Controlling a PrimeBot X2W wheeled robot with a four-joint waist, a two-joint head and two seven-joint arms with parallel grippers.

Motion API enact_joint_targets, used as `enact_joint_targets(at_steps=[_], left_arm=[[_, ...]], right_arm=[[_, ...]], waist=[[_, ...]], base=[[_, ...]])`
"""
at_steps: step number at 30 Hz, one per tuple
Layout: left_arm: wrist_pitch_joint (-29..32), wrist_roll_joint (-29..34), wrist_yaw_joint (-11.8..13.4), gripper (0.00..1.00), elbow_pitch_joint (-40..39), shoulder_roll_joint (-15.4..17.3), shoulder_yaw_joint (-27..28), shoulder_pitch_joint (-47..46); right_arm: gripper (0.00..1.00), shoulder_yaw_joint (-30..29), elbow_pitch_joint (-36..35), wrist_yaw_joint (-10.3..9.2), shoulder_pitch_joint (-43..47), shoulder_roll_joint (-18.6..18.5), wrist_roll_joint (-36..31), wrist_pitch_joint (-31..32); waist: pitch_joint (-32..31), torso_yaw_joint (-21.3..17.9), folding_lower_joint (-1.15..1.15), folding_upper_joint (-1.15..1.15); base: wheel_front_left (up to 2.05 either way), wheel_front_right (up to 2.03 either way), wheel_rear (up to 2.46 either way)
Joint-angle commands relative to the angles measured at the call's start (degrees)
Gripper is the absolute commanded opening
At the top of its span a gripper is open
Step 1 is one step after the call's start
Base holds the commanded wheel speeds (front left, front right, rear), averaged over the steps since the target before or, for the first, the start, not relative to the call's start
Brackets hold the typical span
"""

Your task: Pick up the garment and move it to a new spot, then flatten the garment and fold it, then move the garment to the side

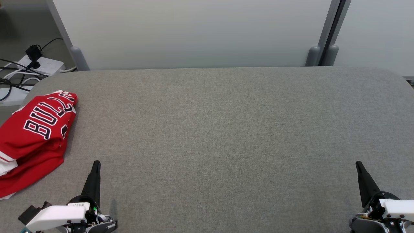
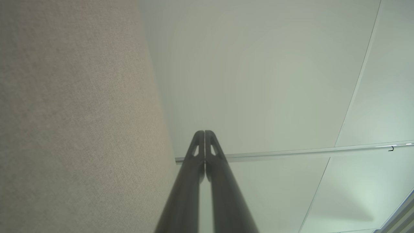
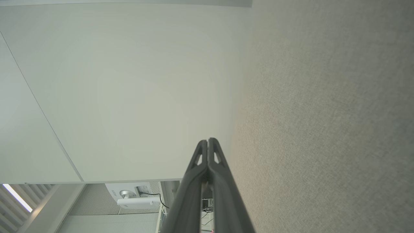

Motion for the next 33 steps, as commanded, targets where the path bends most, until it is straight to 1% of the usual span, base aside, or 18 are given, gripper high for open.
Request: enact_joint_targets(at_steps=[1,20,21,22,23,30,33], left_arm=[[0.36,-0.29,-0.44,0.00,-1.33,0.51,1.84,-3.09],[0.36,-0.29,-0.44,0.00,-1.33,0.51,1.84,-3.09],[0.00,0.00,0.00,1.00,-0.01,0.00,0.00,-0.01],[-0.07,0.02,0.03,0.00,0.24,-0.02,-0.04,0.16],[-0.11,0.03,0.06,1.00,0.89,-0.15,-0.11,0.62],[-1.11,0.45,0.04,1.00,0.44,-0.11,-0.61,-0.06],[-1.58,0.59,0.02,1.00,0.28,-0.10,-0.87,-0.31]], right_arm=[[0.00,0.88,-1.69,0.01,-2.58,-0.61,0.67,0.44],[0.00,0.88,-1.69,0.01,-2.58,-0.61,0.67,0.44],[1.00,0.00,-0.01,0.00,-0.01,0.00,0.00,0.00],[0.00,0.11,0.21,0.01,0.11,0.05,-0.04,-0.02],[1.00,0.24,0.71,0.01,0.61,0.23,-0.04,-0.03],[1.00,0.32,-0.05,0.01,0.32,0.08,-0.39,-0.76],[1.00,0.43,-0.36,0.01,0.28,-0.03,-0.56,-1.12]], waist=[[0.00,0.00,0.00,0.00],[0.00,0.00,0.00,0.00],[0.00,0.00,0.00,0.00],[0.00,0.00,0.00,0.00],[0.00,0.00,0.00,0.00],[-0.08,-0.03,0.12,0.00],[0.01,-0.04,0.02,0.00]], base=[[0.00,0.00,0.00],[0.00,0.00,0.00],[0.00,0.00,0.00],[0.00,0.00,0.00],[0.00,0.00,0.00],[0.00,0.00,0.00],[0.00,0.00,0.00]])
